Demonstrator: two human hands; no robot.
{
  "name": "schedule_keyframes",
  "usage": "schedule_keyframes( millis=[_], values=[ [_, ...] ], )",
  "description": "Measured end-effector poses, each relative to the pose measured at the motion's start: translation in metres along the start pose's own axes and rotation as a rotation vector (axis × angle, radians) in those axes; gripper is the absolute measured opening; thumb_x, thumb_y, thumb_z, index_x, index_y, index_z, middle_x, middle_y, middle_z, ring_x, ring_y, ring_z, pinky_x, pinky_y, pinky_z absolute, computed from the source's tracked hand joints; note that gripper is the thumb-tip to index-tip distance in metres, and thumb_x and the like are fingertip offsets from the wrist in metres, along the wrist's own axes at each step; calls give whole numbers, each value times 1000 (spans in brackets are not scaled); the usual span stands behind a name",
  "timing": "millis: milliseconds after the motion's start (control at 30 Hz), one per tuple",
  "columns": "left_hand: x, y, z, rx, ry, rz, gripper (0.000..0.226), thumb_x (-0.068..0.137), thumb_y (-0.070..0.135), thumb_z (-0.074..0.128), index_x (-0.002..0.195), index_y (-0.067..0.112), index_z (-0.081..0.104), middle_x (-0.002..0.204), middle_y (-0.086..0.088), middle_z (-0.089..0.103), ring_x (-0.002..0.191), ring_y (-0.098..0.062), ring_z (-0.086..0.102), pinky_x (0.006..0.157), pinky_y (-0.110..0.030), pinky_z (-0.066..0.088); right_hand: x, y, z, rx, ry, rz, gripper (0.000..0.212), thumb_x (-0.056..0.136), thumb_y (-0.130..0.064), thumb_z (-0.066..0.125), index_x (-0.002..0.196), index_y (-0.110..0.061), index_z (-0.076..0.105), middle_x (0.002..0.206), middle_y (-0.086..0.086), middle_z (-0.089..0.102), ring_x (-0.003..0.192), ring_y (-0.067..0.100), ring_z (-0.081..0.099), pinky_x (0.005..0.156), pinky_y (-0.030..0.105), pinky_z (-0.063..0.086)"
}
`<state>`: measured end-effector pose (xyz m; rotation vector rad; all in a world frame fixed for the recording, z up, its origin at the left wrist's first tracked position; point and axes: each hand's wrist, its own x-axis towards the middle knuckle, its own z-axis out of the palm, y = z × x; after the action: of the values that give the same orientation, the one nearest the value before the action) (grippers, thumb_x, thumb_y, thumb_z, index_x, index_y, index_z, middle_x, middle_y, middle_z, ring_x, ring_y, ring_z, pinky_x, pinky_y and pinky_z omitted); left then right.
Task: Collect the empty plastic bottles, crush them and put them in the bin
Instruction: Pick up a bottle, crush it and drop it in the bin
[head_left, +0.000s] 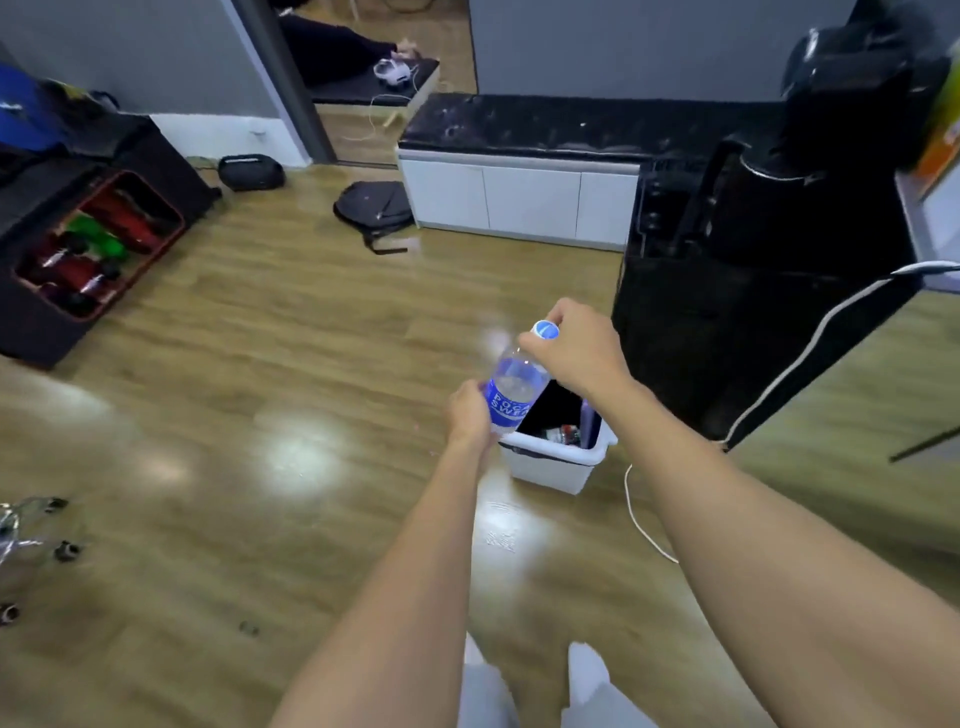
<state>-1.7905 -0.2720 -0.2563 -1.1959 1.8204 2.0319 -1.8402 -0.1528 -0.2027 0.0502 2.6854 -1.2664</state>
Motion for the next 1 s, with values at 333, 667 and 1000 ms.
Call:
schedule_keyframes(
  millis=[333,667,1000],
  values=[
    [181,19,68,255,-416,-189,41,98,26,31,125,14,58,113,-10,66,93,-24,58,79,-35,50,118,104,113,-174,72,466,25,85,-36,57,96,-17,45,91,10,62,89,37,59,71,40,47],
    [319,-51,139,376,-469,-428,15,90,27,51,81,20,60,73,4,65,63,-16,53,61,-28,42,208,229,224,-101,26,831,42,93,-36,55,127,-16,41,110,17,66,104,37,63,74,38,42],
    [446,-139,161,485,-483,-547,27,95,24,36,88,22,63,81,0,65,83,-19,60,83,-38,53,272,329,313,-51,55,1072,20,96,-20,53,116,-23,51,116,10,64,97,32,60,74,39,47]
  ],
)
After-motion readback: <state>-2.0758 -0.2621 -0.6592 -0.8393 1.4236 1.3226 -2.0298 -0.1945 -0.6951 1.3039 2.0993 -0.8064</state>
